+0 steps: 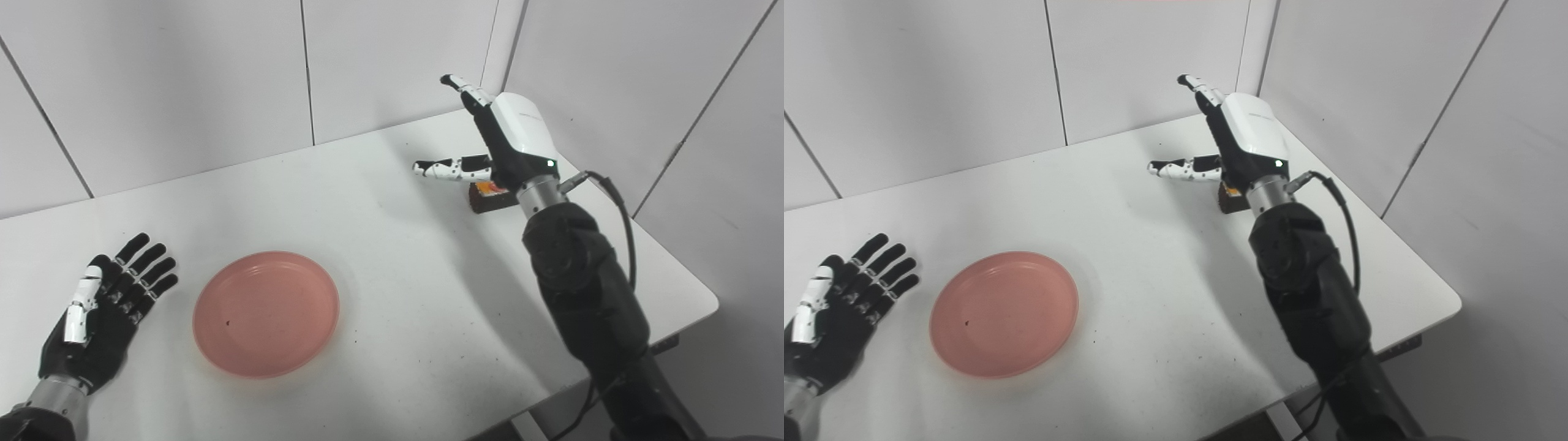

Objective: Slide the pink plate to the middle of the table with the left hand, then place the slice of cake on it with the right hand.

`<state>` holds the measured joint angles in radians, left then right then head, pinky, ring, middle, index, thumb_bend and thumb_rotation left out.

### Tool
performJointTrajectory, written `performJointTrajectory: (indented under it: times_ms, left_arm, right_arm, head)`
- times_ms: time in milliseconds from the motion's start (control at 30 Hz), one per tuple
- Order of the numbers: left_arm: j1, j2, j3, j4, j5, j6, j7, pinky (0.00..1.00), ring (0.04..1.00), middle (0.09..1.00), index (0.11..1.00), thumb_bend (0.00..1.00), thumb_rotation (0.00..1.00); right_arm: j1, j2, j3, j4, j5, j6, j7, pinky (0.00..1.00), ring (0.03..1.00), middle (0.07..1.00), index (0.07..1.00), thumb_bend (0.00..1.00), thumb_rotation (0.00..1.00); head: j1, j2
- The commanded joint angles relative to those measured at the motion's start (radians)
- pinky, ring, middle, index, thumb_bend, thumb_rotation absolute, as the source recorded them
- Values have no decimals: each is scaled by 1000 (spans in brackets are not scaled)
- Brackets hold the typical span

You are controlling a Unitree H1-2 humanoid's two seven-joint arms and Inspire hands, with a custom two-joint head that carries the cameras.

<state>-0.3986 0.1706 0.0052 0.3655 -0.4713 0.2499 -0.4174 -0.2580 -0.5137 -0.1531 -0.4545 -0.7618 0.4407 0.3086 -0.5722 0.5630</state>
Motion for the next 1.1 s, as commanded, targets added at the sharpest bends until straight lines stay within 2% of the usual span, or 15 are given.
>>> performJointTrajectory:
  times_ms: [0,67,200,333,500,633,733,833,967,1067]
  left_arm:
    - [59,21,-5,90,47,44,19,848,848,861,851,442,885]
    - [57,21,0,103,50,39,13,838,841,855,846,452,862]
    - [53,24,4,128,55,24,1,828,833,849,846,439,878]
    - [54,22,7,125,53,27,2,830,832,845,836,465,825]
    - [57,22,6,116,54,30,2,841,840,853,844,460,832]
    - [58,22,5,112,55,33,3,840,839,853,848,457,832]
    - [56,23,3,121,57,27,0,841,840,856,852,459,838]
    - [54,23,4,126,58,26,3,834,837,853,849,459,837]
    - [60,22,5,107,55,37,6,811,825,843,834,473,814]
    - [62,22,4,95,53,44,7,836,844,860,849,471,817]
  right_arm:
    - [-48,-45,-26,-32,1,26,28,700,837,884,885,936,399]
    - [-53,-61,-45,-28,3,28,74,697,835,884,887,948,392]
    - [-66,-85,-89,-18,3,29,184,725,851,892,886,974,370]
    - [-79,-100,-116,-6,1,29,257,761,881,909,895,972,335]
    - [-103,-128,-175,16,-22,29,407,796,914,932,919,995,360]
    - [-115,-143,-191,31,-44,29,478,785,910,931,934,1000,383]
    - [-122,-156,-185,58,-52,29,505,775,905,935,946,1000,360]
    - [-123,-176,-163,91,-54,29,497,778,903,943,947,1000,318]
    - [-123,-192,-136,131,-71,29,470,787,912,952,945,1000,312]
    - [-126,-199,-118,155,-79,29,460,812,938,965,952,1000,339]
  head:
    - [1,-4]
    - [4,-9]
    - [4,-10]
    - [3,-10]
    - [6,-10]
    - [6,-10]
    - [6,-10]
    - [6,-3]
    - [8,0]
    - [8,2]
